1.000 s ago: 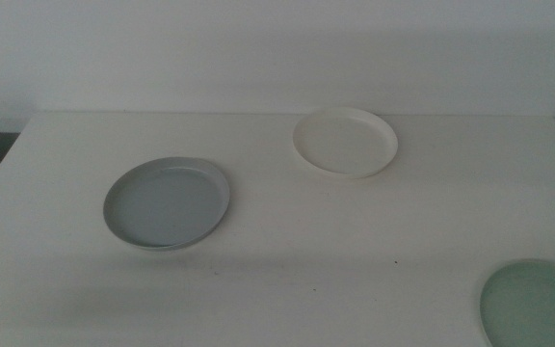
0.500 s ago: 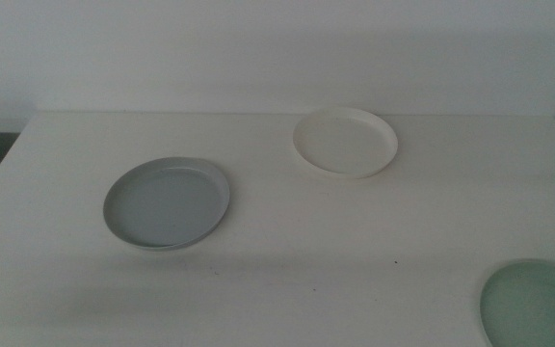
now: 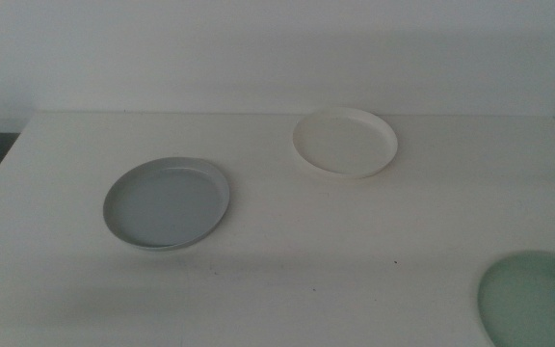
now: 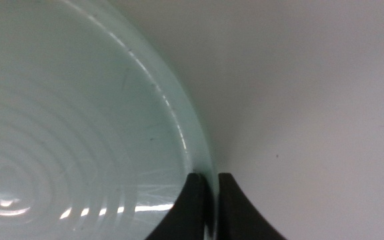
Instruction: Stack the three bowls on top of each other.
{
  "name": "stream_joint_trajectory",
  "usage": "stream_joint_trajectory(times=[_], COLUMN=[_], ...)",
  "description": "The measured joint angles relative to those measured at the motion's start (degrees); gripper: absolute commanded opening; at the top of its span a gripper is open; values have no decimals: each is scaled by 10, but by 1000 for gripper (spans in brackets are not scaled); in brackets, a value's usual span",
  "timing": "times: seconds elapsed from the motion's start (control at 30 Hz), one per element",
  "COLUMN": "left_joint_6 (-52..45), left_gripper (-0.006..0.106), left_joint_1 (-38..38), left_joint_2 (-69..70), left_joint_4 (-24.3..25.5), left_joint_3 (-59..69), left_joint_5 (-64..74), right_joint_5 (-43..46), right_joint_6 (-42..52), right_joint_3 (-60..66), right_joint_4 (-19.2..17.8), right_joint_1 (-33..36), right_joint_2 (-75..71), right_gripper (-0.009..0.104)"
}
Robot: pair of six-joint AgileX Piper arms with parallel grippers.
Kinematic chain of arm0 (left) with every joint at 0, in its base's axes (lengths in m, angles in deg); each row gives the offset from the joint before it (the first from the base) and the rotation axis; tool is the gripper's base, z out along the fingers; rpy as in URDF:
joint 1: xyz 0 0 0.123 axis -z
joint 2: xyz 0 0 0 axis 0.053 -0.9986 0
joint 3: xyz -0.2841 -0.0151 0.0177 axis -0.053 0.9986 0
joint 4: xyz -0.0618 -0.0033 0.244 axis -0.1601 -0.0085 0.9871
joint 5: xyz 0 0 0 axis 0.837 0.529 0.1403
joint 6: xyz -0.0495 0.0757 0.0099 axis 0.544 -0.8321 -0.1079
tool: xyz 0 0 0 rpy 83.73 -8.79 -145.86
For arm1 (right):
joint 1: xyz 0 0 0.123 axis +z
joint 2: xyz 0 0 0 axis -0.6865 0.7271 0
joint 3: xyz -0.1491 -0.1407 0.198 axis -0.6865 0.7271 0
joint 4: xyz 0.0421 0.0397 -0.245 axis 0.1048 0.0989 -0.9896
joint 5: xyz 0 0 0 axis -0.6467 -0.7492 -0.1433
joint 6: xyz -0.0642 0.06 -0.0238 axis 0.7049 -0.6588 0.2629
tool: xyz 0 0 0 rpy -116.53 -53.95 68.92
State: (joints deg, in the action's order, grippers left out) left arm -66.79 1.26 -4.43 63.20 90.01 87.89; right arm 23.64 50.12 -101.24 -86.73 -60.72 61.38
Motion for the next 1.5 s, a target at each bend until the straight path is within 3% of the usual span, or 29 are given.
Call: stream_joint_trajectory(times=[0.1,0.2,0.53,0.87,1.17,1.27,1.43,1.5], left_joint_6=[0,0,0,0,-1,-2,-4,-4], left_gripper=[94,94,94,94,94,94,94,94], left_joint_1=[0,0,0,0,0,0,0,0], left_joint_2=[0,0,0,0,0,0,0,0], left_joint_4=[0,0,0,0,0,0,0,0], left_joint_3=[0,0,0,0,0,0,0,0], left_joint_5=[0,0,0,0,0,0,0,0], right_joint_5=[-39,-89,-108,-107,-98,-98,-97,-99], right_joint_6=[-2,-7,-34,-13,-6,-2,10,19], right_joint_3=[-39,-120,-346,-437,-438,-438,-440,-451], right_joint_4=[0,25,173,265,274,275,279,279], right_joint_1=[47,127,318,349,350,350,350,350], right_joint_2=[-38,-59,86,239,273,273,273,273], right_gripper=[-2,-2,-2,-2,-1,12,57,63])
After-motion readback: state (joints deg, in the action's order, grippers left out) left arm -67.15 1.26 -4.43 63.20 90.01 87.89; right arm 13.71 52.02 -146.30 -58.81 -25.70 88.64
